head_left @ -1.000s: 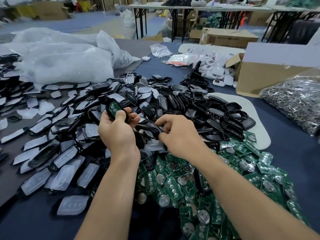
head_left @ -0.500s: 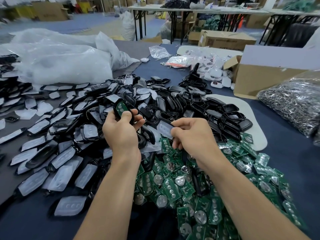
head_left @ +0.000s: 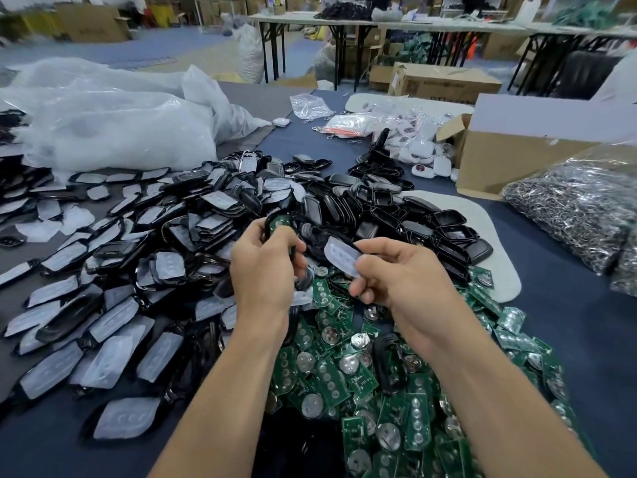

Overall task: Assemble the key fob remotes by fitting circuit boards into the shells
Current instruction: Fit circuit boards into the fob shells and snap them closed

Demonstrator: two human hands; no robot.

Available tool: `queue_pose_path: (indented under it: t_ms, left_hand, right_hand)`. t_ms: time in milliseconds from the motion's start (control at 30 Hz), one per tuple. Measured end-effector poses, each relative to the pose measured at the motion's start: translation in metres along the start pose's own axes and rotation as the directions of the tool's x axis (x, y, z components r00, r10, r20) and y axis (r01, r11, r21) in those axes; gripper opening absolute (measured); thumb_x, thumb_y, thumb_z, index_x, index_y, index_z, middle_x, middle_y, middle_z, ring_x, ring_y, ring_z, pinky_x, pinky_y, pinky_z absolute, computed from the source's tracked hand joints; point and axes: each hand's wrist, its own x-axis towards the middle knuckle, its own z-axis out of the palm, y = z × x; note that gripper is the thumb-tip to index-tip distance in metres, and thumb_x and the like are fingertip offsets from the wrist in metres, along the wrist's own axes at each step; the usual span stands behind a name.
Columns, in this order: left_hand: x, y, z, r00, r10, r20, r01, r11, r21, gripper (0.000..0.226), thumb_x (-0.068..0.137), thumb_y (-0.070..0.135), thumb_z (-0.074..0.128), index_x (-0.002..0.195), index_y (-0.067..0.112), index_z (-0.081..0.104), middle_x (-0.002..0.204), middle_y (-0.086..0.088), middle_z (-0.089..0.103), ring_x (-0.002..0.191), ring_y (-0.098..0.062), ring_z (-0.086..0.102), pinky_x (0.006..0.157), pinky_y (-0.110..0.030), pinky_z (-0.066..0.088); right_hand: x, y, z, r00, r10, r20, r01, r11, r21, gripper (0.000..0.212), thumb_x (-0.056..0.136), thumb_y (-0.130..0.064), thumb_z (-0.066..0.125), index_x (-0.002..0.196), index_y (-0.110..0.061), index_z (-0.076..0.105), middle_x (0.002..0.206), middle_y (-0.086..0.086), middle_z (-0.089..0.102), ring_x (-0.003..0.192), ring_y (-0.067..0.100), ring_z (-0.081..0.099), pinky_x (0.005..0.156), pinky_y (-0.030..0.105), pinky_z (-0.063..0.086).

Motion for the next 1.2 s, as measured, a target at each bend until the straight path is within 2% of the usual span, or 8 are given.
queue_pose_path:
  t_ms: [67,233,333,500,733,900,1033,1200]
  left_hand:
    - [-0.003,0.000,0.005,0.991,-0.082,0.106,0.086,0.996,-0.036,0.044,0.074,0.017,0.063,0.117,0.006,0.062,0.063,0.003,0.059,0.052,-0.011,0.048,0.046,-0.023,0.040]
    - [-0.013,-0.004,0.015,0.915,-0.053,0.400,0.048,0.999,0.023,0.038,0.069,0.037,0.082,0.106,0.034,0.075,0.067,0.007,0.056,0.057,-0.009,0.049,0.052,-0.017,0.043]
    - [-0.017,-0.009,0.018,0.924,-0.044,0.379,0.017,0.997,0.073,0.034,0.069,0.019,0.082,0.102,0.029,0.077,0.069,0.011,0.065,0.059,-0.003,0.059,0.057,-0.013,0.048]
    - [-0.017,-0.013,0.020,0.941,-0.051,0.334,0.037,0.998,0.048,0.022,0.078,0.002,0.081,0.089,0.021,0.080,0.060,0.006,0.053,0.053,-0.009,0.045,0.051,-0.018,0.043]
    - [-0.020,-0.018,0.027,0.978,0.026,0.208,-0.062,0.984,0.167,0.017,0.062,0.023,0.088,0.076,0.022,0.078,0.058,0.007,0.059,0.049,-0.010,0.046,0.050,-0.023,0.042]
    - [-0.019,-0.021,0.027,0.985,0.078,0.152,-0.121,0.948,0.294,0.038,0.057,0.041,0.082,0.073,0.011,0.068,0.053,0.008,0.053,0.049,-0.015,0.040,0.048,-0.034,0.038]
    - [-0.018,-0.021,0.023,0.975,-0.012,0.223,-0.044,0.969,0.244,0.032,0.061,0.035,0.084,0.076,0.010,0.071,0.055,0.005,0.049,0.050,-0.016,0.039,0.047,-0.031,0.037]
    - [-0.016,-0.013,0.017,0.936,-0.108,0.334,0.068,0.989,0.128,0.010,0.084,0.014,0.085,0.082,0.024,0.083,0.059,0.001,0.058,0.048,-0.010,0.047,0.048,-0.018,0.042]
  right_hand:
    - [-0.005,0.003,0.000,0.998,-0.028,-0.057,0.029,0.999,0.030,0.021,0.095,0.009,0.062,0.106,-0.006,0.070,0.072,0.007,0.072,0.057,0.016,0.067,0.051,0.021,0.050]
    - [-0.015,0.013,-0.005,0.973,-0.121,-0.195,0.128,0.992,0.023,0.018,0.094,0.008,0.064,0.099,-0.008,0.072,0.071,0.005,0.074,0.056,0.018,0.067,0.052,0.023,0.053]
    - [-0.016,0.016,-0.009,0.973,-0.132,-0.188,0.136,0.991,0.008,0.018,0.093,0.008,0.064,0.097,-0.007,0.072,0.070,0.008,0.073,0.055,0.019,0.066,0.051,0.023,0.052]
    - [-0.017,0.018,-0.012,0.974,-0.195,-0.114,0.182,0.976,-0.119,0.008,0.089,-0.003,0.074,0.089,-0.011,0.076,0.069,0.009,0.073,0.054,0.017,0.066,0.052,0.023,0.051]
    - [-0.013,0.021,-0.016,0.965,-0.237,-0.116,0.195,0.938,-0.287,0.014,0.091,-0.012,0.075,0.080,-0.020,0.077,0.063,0.005,0.072,0.050,0.015,0.066,0.051,0.026,0.053]
    - [-0.011,0.022,-0.018,0.965,-0.231,-0.125,0.181,0.929,-0.322,0.013,0.090,-0.019,0.073,0.081,-0.028,0.077,0.061,0.003,0.071,0.049,0.014,0.061,0.049,0.025,0.045]
    - [-0.010,0.023,-0.019,0.964,-0.237,-0.118,0.188,0.926,-0.329,0.017,0.091,-0.015,0.072,0.082,-0.028,0.077,0.062,0.005,0.071,0.049,0.014,0.060,0.051,0.028,0.045]
    - [-0.012,0.022,-0.019,0.944,-0.302,-0.137,0.235,0.901,-0.365,0.022,0.095,-0.017,0.069,0.087,-0.034,0.080,0.061,0.005,0.071,0.047,0.012,0.058,0.048,0.024,0.043]
